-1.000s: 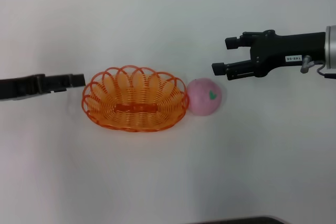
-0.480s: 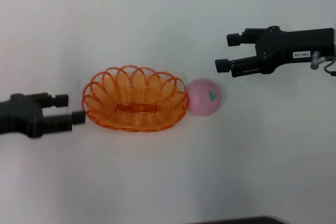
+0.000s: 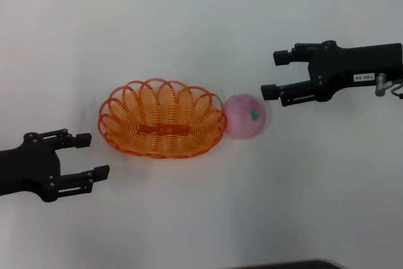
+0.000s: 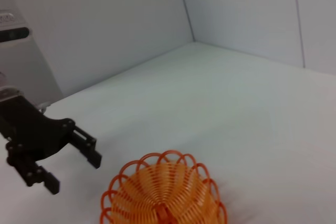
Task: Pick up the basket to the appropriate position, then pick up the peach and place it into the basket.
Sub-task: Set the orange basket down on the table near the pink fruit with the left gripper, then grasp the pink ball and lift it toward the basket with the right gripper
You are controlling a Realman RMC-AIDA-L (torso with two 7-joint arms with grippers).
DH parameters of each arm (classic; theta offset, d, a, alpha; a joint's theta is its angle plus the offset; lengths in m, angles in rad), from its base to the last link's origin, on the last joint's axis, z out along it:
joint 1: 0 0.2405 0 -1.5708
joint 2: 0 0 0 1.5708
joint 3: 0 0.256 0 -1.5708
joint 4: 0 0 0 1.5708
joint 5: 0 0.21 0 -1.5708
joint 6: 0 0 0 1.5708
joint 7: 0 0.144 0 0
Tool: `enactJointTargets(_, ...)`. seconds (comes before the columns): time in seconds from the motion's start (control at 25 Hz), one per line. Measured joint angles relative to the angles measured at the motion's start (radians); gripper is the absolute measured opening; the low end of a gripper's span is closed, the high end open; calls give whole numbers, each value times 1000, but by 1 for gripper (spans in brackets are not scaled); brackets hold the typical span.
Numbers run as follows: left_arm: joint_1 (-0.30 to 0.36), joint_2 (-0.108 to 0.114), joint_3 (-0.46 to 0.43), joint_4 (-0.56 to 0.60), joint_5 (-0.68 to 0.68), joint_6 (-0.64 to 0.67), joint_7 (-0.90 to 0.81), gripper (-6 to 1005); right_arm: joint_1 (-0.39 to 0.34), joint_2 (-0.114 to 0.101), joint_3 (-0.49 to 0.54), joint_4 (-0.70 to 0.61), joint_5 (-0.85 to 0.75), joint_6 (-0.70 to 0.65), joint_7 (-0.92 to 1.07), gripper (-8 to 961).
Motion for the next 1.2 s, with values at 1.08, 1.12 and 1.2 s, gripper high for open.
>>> enactJointTargets(1.08,27,-1,-76,-53,-42,58,181,743,353,7,32,-312,-580,-324,973,930)
enactJointTargets(1.12,27,-1,-76,-53,-44,60,181,743,370,13,21,-314,-611,-332,986,920)
enactJointTargets(1.2,27,-2,-76,-53,-50,62,181,743,394,21,-13,-319,-667,-330,1015,901)
